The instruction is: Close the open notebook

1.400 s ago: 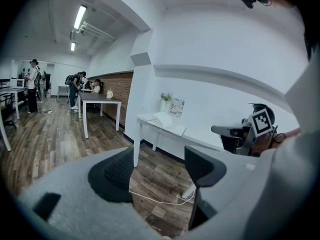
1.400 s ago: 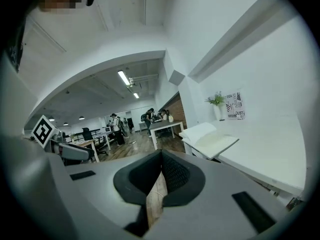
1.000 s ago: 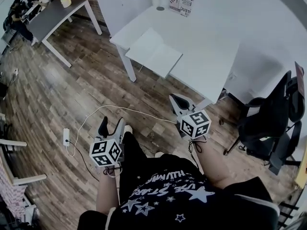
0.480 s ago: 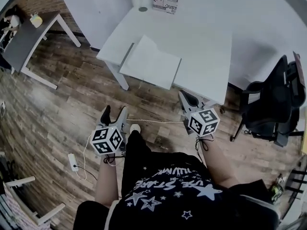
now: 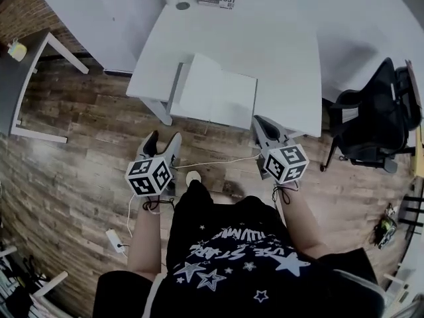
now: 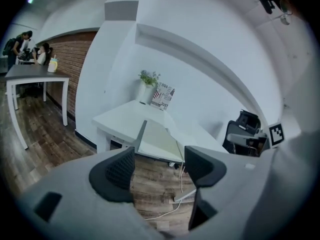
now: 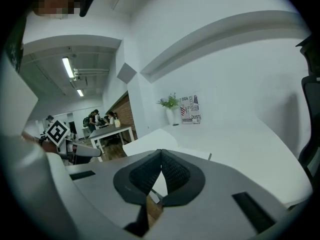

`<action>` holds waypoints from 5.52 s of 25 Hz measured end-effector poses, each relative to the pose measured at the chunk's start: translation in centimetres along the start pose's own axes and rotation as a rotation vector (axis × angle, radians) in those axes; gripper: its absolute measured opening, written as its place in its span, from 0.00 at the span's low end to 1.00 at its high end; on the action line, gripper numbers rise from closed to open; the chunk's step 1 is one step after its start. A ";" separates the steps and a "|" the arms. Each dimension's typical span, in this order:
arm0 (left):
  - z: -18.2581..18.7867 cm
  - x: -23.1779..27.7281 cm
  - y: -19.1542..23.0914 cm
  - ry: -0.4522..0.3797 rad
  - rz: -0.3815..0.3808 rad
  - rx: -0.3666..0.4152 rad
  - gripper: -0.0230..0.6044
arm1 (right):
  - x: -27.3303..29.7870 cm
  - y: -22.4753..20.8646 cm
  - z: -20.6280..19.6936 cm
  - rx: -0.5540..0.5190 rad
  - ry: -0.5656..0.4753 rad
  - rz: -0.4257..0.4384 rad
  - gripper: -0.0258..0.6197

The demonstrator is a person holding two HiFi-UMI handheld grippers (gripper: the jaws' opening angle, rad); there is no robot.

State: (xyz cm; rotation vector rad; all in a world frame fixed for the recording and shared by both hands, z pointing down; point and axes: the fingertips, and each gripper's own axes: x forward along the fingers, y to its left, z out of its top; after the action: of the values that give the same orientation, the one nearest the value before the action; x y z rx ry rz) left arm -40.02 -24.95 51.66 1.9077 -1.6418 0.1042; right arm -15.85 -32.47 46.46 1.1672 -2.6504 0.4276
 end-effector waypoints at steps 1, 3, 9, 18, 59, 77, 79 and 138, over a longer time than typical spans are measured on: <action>0.1 0.7 0.6 0.014 -0.011 0.006 0.55 | 0.3 0.0 0.0 0.003 0.002 -0.015 0.05; 0.3 2.3 1.6 0.040 -0.034 0.006 0.55 | 1.0 -0.1 0.0 0.009 0.007 -0.045 0.05; 0.1 6.5 4.7 0.125 -0.087 -0.106 0.55 | 2.2 -0.9 -0.4 0.032 0.023 -0.149 0.05; -1.9 11.0 6.7 0.234 -0.135 -0.200 0.55 | 3.3 -1.8 -1.7 0.061 0.059 -0.227 0.05; 5.2 7.9 -7.2 0.054 -0.065 0.302 0.13 | -0.1 -6.1 1.4 0.075 -0.056 -0.103 0.05; 1.4 10.4 -19.0 0.064 -0.174 0.548 0.11 | -3.8 -10.7 1.4 0.082 -0.074 -0.116 0.05; 0.3 11.0 -19.9 0.078 -0.179 0.578 0.11 | -4.2 -11.3 1.1 0.088 -0.071 -0.115 0.05; -12.8 -11.1 -23.2 -0.171 0.370 0.172 0.09 | -13.9 -2.8 -3.6 -0.085 0.011 0.419 0.04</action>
State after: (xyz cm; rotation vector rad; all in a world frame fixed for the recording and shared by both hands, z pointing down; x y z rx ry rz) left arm -17.07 -8.00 47.98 1.7510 -2.1512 0.2446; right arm -4.32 -23.51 46.05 0.5783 -2.8672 0.3805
